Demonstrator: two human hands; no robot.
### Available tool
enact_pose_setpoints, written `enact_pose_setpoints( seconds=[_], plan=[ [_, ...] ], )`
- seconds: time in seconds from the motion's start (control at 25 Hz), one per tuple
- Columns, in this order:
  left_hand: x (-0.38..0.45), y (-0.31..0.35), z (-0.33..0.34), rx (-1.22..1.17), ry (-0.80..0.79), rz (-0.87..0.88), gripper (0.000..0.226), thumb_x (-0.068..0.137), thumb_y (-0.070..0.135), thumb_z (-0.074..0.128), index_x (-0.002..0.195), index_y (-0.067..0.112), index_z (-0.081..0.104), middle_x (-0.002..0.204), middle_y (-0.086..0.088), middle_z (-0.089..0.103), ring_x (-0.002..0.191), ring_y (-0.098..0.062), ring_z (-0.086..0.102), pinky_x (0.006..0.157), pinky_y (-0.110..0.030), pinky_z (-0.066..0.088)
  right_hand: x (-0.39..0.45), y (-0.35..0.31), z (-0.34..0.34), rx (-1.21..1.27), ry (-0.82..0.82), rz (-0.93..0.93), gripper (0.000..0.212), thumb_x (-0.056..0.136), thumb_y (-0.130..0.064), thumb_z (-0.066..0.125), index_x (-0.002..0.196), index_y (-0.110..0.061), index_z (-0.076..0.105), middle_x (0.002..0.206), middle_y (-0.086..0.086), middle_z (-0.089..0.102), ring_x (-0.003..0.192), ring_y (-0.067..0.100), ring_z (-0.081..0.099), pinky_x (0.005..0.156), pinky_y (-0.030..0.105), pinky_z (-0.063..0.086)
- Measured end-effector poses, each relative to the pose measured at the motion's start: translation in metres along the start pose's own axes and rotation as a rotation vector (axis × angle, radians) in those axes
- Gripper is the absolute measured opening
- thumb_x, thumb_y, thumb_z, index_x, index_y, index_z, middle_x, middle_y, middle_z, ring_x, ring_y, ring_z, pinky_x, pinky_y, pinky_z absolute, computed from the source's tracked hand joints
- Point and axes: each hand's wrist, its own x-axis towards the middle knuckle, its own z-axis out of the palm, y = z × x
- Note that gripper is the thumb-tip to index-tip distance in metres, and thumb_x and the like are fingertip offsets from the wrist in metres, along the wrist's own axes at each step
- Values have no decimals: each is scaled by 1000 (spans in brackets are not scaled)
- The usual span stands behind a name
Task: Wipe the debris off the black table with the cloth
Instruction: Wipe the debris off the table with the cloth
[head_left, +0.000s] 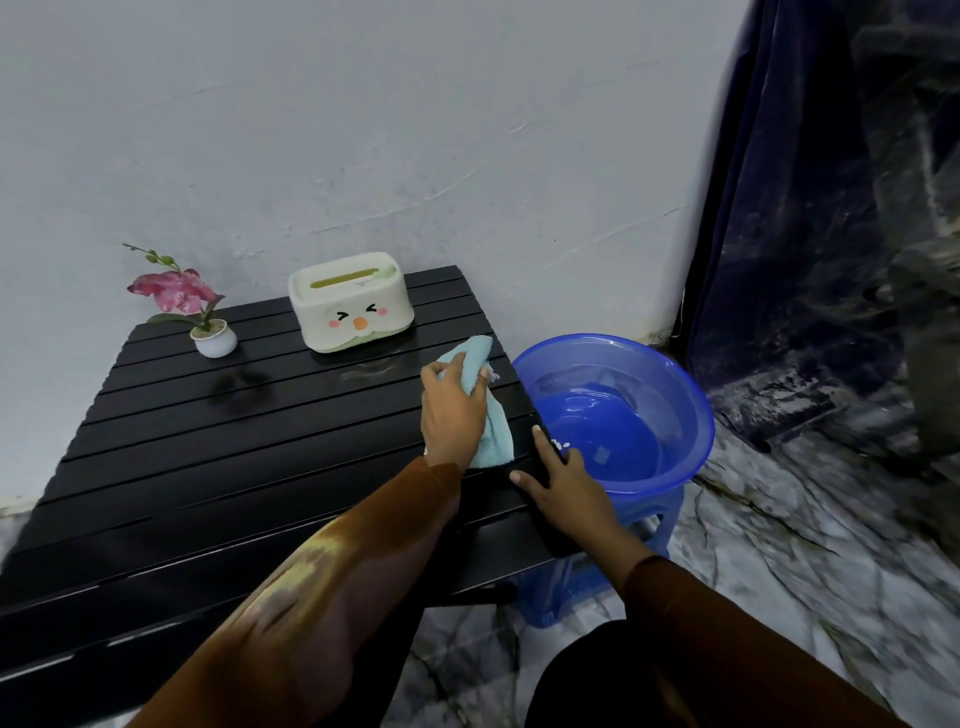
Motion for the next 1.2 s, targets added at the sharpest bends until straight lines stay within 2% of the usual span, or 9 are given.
enact_pose_setpoints(
  seconds=[0.4, 0.68, 0.88, 1.08, 1.2],
  plan=[
    [-10, -38, -49, 131, 16, 52, 44, 94, 39, 47, 134, 19, 48, 136, -10, 38, 119, -29, 50, 98, -44, 48, -5, -5, 11, -172, 132, 14, 64, 93, -58, 27, 149, -35, 7, 145, 15, 31, 119, 32, 51, 93, 40, 47],
    [-21, -83, -127, 208, 145, 9, 43, 94, 36, 49, 134, 18, 47, 138, -12, 37, 120, -31, 49, 97, -45, 47, -11, -11, 9, -166, 139, 38, 63, 93, -55, 31, 148, -34, 11, 134, 15, 38, 110, 33, 55, 86, 39, 46],
    [-29, -125, -188, 332, 197, -20, 42, 93, 34, 51, 133, 19, 49, 137, -13, 37, 118, -35, 49, 93, -49, 48, -11, -13, 9, -181, 109, 64, 62, 93, -55, 30, 148, -36, 8, 133, 18, 37, 108, 34, 54, 84, 40, 46],
    [-38, -158, -246, 448, 271, -73, 41, 93, 34, 53, 131, 19, 51, 136, -14, 38, 115, -39, 48, 85, -50, 47, -12, -16, 9, -184, 113, 93, 61, 93, -56, 30, 148, -37, 9, 134, 20, 36, 110, 38, 53, 88, 46, 46],
    [-48, -180, -270, 533, 292, -89, 40, 92, 33, 54, 129, 18, 52, 137, -17, 39, 113, -43, 48, 85, -52, 48, -14, -18, 9, -194, 107, 101, 61, 93, -56, 29, 148, -38, 8, 133, 20, 36, 110, 39, 52, 89, 48, 45]
  ],
)
